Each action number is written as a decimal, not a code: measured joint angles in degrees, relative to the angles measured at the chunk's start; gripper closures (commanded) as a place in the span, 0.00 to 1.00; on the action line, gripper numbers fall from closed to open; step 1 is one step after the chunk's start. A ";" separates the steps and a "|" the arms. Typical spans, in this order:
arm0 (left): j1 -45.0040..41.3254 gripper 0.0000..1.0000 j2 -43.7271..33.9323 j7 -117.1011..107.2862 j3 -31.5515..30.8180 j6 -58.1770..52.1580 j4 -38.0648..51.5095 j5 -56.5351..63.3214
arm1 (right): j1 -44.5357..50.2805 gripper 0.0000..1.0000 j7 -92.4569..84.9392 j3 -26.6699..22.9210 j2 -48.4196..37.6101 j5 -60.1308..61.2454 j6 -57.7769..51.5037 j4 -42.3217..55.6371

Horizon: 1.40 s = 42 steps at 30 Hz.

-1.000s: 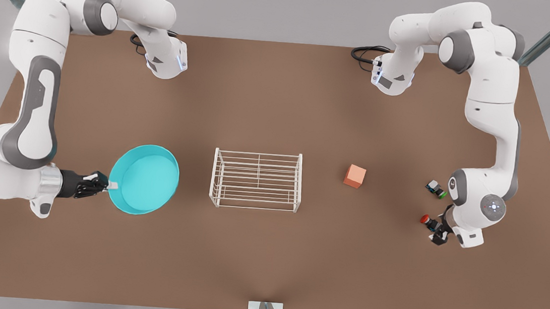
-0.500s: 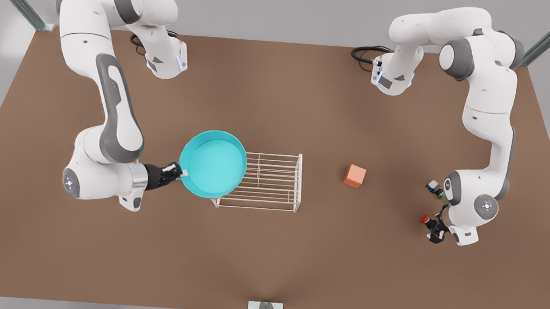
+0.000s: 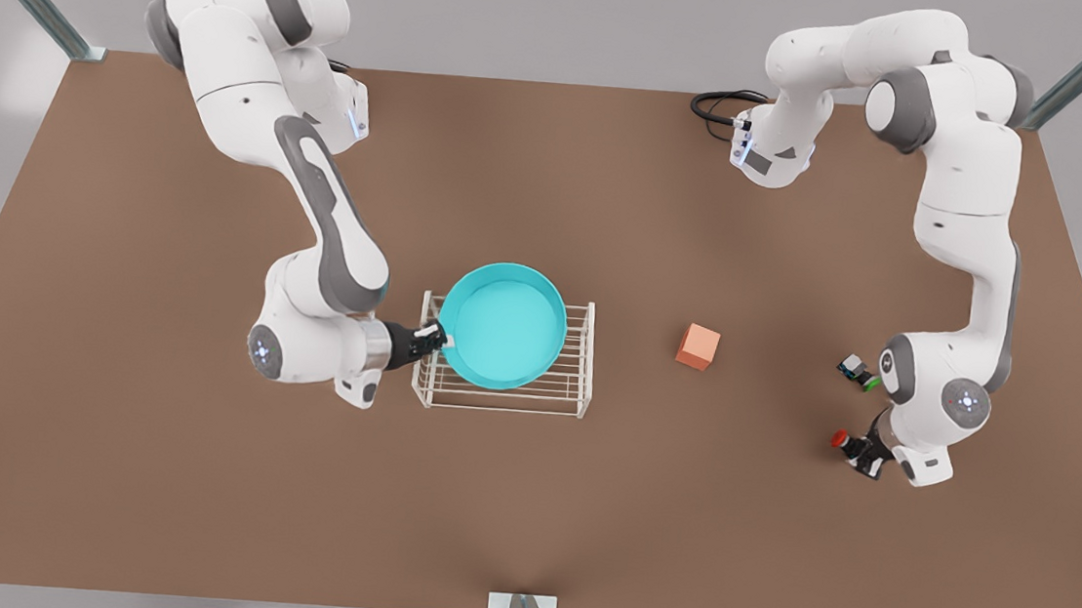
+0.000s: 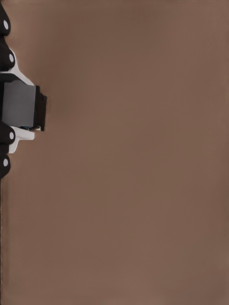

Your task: Place the plate on the shelf with right arm and place the red button switch in the plate with left arm

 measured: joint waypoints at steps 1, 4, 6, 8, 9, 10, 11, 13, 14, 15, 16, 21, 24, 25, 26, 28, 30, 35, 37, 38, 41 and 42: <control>-0.13 0.60 -0.88 0.04 -0.15 -0.86 0.04 -0.01 | 0.28 0.53 0.35 -0.02 0.02 0.11 0.57 -0.01; -2.30 0.60 -3.84 0.11 -0.36 -3.57 0.09 -0.21 | 0.21 0.00 1.36 -0.44 -0.53 0.22 1.67 -0.10; -4.00 0.60 -6.83 0.10 -1.69 -6.40 0.78 -0.40 | -1.27 0.00 1.97 -1.60 -3.92 0.14 1.00 0.09; -4.71 0.60 -9.70 -0.14 -5.15 -10.43 2.62 -0.52 | -2.66 0.00 2.56 -5.44 -10.19 -0.77 -1.65 2.36; -5.51 0.60 -11.00 -0.54 -7.32 -12.61 3.55 -0.55 | -2.86 0.00 2.85 -9.64 -11.92 -2.98 -3.43 3.56; -6.67 0.60 -12.11 -1.08 -9.35 -14.98 4.76 -0.56 | -3.45 0.00 3.02 -12.95 -12.76 -6.93 -4.96 4.60; -7.45 0.60 -12.89 -1.83 -12.14 -17.51 6.35 -0.57 | -4.20 0.00 3.14 -15.14 -13.10 -11.44 -6.27 5.15; -8.18 0.60 -13.76 -3.99 -18.38 -21.60 7.83 -0.54 | -5.89 0.00 3.36 -16.88 -12.73 -19.28 -8.25 5.40; -8.29 0.60 -13.90 -5.33 -21.50 -23.15 8.40 -0.53 | -6.57 0.00 3.57 -17.19 -12.63 -22.37 -9.09 5.41; -9.11 0.60 -13.96 -6.77 -23.54 -24.45 8.91 -0.52 | -7.07 0.00 3.87 -17.35 -12.62 -24.71 -9.82 5.42; -10.26 0.60 -13.92 -8.23 -24.66 -25.55 9.64 -0.53 | -7.29 0.00 4.26 -17.40 -12.62 -26.49 -10.44 5.43; -17.94 0.60 -11.26 -15.82 -25.84 -26.79 13.46 -0.56 | -7.41 0.00 5.94 -18.15 -12.21 -30.67 -12.33 5.52; -21.86 0.60 -8.38 -20.62 -25.89 -22.89 14.06 -0.71 | -7.38 0.00 6.73 -18.48 -11.37 -31.46 -12.89 5.47; -23.12 0.60 -7.19 -22.27 -25.90 -20.93 14.10 -0.74 | -7.39 0.00 6.95 -18.56 -11.18 -31.62 -13.03 5.49; -24.21 0.60 -6.27 -23.89 -25.89 -19.05 14.12 -0.75 | -7.39 0.00 7.16 -18.60 -11.02 -31.74 -13.14 5.51; -26.24 0.60 -4.85 -27.04 -25.87 -15.65 14.08 -0.70 | -7.39 0.00 7.54 -18.64 -10.90 -31.90 -13.32 5.49; -27.98 0.60 -3.78 -30.12 -25.78 -12.49 14.00 -0.54 | -7.42 0.00 7.86 -18.92 -10.83 -32.00 -13.44 5.47; -28.88 0.00 -2.49 -36.99 -25.54 -4.70 13.87 0.17 | -7.42 0.00 8.50 -19.24 -10.22 -32.10 -13.59 5.51; -28.63 0.00 -2.47 -39.39 -25.41 -2.59 13.78 1.06 | -7.38 0.00 8.71 -19.25 -10.10 -32.11 -13.62 5.51; -28.44 0.00 -2.49 -40.50 -25.37 -1.80 13.67 1.46 | -7.40 0.00 8.80 -19.25 -10.08 -32.11 -13.63 5.51; -28.50 0.00 -2.47 -43.46 -25.33 -0.22 12.78 3.59 | -7.42 0.00 9.06 -19.26 -10.06 -32.13 -13.65 5.50; -28.60 0.00 -2.45 -44.39 -25.32 0.14 12.63 4.11 | -7.43 0.00 9.14 -19.26 -10.06 -32.15 -13.65 5.49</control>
